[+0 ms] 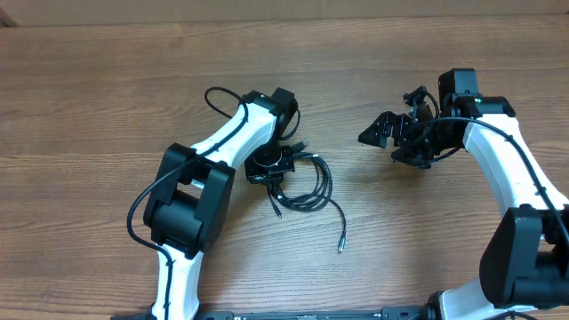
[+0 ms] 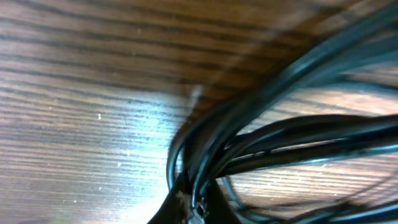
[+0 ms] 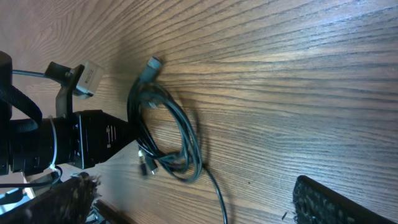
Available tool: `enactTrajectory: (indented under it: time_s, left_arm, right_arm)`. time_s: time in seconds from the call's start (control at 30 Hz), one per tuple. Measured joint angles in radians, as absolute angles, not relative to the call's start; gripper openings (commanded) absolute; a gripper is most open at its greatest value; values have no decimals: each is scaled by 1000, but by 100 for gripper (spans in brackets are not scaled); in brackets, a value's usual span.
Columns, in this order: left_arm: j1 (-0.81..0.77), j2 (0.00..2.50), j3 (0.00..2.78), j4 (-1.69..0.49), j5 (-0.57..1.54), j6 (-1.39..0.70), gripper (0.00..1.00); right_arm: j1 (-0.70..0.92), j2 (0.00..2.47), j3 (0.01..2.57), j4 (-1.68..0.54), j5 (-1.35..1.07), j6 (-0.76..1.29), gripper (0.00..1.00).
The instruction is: Untangle cables
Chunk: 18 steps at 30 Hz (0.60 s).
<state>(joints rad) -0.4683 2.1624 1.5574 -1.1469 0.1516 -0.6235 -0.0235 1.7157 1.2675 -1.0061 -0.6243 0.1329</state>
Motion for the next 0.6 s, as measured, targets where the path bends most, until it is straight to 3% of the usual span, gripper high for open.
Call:
enactTrajectory:
  time_s: [0.2,0.3,0.4,0.6]
  left_arm:
    - [-463,2088,1632,-1164,137,-535,4]
    - [-463,1831,1707,-1091,133,-437,4]
    - [-462,1619,1747,-1078,145,-377,4]
    - [-453,1568,1750,-1089,309,-232,4]
  right_arm:
    - [-12,1716,1268,-1006,-686,96,86]
    - [-9,1681,1268,-984,-859,20,78]
    - [-10,1594,1268,-963,-950,11,77]
    - [14,1362,1274,-835,-1001,176,72]
